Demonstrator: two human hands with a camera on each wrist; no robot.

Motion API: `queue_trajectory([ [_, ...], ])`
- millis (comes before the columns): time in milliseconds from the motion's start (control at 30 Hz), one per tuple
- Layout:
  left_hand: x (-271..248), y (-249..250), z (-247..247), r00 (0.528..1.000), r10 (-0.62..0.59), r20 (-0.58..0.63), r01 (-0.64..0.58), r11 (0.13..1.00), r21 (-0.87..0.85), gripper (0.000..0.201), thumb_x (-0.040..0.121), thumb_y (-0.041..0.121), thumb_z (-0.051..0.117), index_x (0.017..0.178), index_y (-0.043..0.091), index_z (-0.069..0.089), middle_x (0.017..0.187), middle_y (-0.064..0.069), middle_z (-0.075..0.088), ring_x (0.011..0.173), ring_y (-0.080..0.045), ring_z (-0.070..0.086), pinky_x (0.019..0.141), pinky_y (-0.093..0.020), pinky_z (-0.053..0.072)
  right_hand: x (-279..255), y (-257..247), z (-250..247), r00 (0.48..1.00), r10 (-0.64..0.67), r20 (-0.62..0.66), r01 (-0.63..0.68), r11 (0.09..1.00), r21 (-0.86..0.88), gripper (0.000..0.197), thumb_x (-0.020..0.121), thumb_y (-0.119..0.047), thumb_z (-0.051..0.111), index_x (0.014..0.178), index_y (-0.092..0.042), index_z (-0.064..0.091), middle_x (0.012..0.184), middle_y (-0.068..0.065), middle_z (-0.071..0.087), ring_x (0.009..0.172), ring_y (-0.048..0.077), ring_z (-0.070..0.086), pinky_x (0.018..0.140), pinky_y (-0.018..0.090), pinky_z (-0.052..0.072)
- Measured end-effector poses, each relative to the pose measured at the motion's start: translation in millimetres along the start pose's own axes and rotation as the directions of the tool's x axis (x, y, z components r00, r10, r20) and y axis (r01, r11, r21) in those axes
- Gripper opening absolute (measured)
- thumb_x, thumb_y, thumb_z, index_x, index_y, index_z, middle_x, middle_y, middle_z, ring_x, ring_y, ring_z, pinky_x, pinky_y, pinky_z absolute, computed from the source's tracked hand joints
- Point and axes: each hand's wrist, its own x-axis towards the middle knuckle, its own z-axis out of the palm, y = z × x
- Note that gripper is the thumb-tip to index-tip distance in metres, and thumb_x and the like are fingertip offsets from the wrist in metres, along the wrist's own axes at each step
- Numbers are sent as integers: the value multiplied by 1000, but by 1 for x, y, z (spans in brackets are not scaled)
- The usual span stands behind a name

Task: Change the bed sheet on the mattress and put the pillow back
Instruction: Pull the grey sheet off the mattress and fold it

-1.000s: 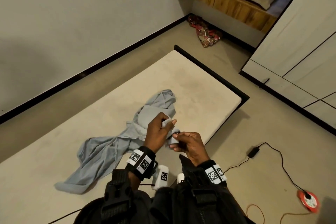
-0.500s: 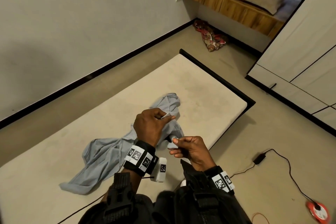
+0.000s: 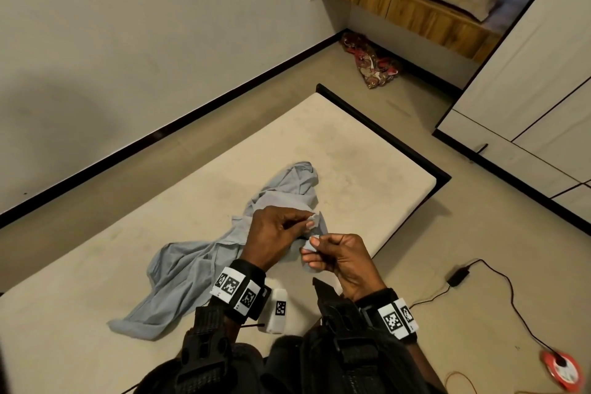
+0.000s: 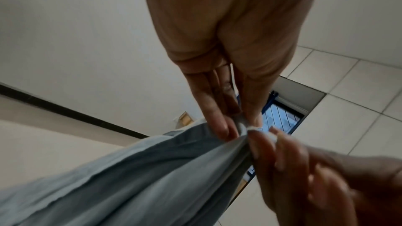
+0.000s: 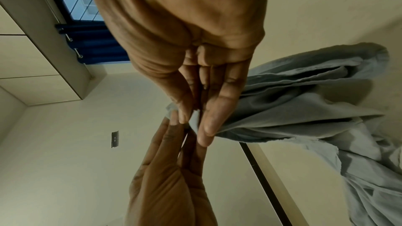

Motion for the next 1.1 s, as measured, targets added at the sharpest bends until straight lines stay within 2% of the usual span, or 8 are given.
queue_trajectory([
  [133,-6,-5,3,992,98,76,-107,986,131,15,86,19,79,101,20,82,96,8,79,89,6,70,80,-13,53,0,-4,-1,1000,-11,-29,12,1000,19,26,77,-17,75,92,4,74,87,26,73,66,24,73,59,25,60],
  [233,-16,-9,3,990,109,94,-120,986,118,19,88,18,77,106,22,81,100,9,78,92,4,71,82,-20,56,-1,-6,-3,998,-12,-56,13,1000,7,13,84,-13,72,84,-1,76,85,24,74,64,22,72,58,24,60],
  [333,-25,-13,6,990,106,94,-114,990,84,21,90,17,74,110,24,80,101,9,78,91,0,72,80,-28,58,-3,-6,-4,997,14,-73,-15,1000,-18,11,90,-6,67,86,2,72,80,23,74,63,22,73,55,23,59],
  [500,-32,-15,11,997,76,29,-76,997,15,19,88,12,76,105,20,81,98,11,78,90,-1,73,81,-27,59,-6,-6,-3,994,81,-80,-81,997,4,16,96,-2,58,96,7,72,89,27,74,70,25,75,59,26,60],
  [733,-36,-20,16,999,-24,-41,21,997,-79,18,84,11,80,98,23,82,94,13,78,90,-5,74,86,-34,60,-8,-9,2,990,98,-101,-97,995,22,17,95,3,53,91,6,69,96,33,71,77,31,75,61,29,60],
  [900,-41,-20,18,1000,20,10,-19,998,-54,21,82,18,83,103,21,82,95,12,78,90,-4,74,83,-29,60,-6,-11,-2,985,125,-118,-119,991,55,20,94,5,51,103,16,64,84,26,72,68,29,74,56,30,59],
  [1000,-42,-22,17,1000,5,29,-4,998,-55,33,73,22,90,105,18,81,97,10,78,90,-3,74,83,-23,59,-4,-12,-5,974,192,-124,-180,979,101,16,91,7,49,94,8,64,70,17,67,59,25,69,53,30,58],
  [1100,-40,-26,16,1000,-12,25,13,999,-44,33,70,20,92,101,16,82,93,10,79,88,-4,75,82,-23,59,-3,-12,-4,966,237,-101,-227,969,100,22,87,11,44,88,2,64,76,19,67,66,28,70,58,30,58],
])
